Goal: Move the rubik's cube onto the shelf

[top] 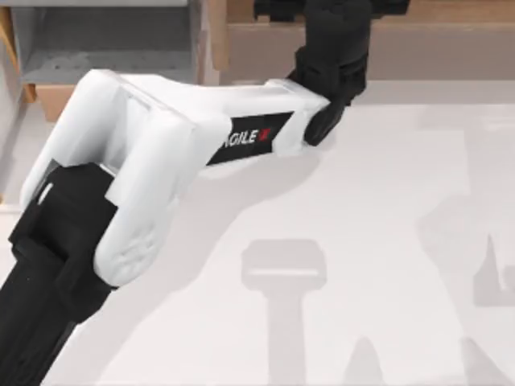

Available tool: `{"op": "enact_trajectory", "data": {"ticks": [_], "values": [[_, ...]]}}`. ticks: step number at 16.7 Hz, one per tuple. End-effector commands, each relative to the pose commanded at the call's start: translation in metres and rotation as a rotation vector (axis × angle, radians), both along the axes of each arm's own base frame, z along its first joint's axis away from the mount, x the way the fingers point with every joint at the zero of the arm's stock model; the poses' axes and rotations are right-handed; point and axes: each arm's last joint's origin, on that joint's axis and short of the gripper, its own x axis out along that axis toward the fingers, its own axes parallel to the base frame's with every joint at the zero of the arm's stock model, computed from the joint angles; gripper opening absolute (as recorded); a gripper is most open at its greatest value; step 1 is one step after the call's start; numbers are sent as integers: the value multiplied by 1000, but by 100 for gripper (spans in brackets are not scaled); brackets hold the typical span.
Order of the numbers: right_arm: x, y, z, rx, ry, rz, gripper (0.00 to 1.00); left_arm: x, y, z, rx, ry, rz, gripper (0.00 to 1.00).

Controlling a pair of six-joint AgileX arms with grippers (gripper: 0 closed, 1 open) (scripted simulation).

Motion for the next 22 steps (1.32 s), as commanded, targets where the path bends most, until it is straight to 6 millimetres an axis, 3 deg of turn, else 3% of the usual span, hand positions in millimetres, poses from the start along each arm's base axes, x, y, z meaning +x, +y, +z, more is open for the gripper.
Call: {"op": "enact_trajectory", "data": {"ticks": [12, 22], "values": [[0, 0, 0, 0, 0, 0, 100, 0, 0, 0, 0, 0, 0, 98], [0, 0, 0, 0, 0, 0, 100, -1, -2, 0, 0, 0, -4, 100]]}}
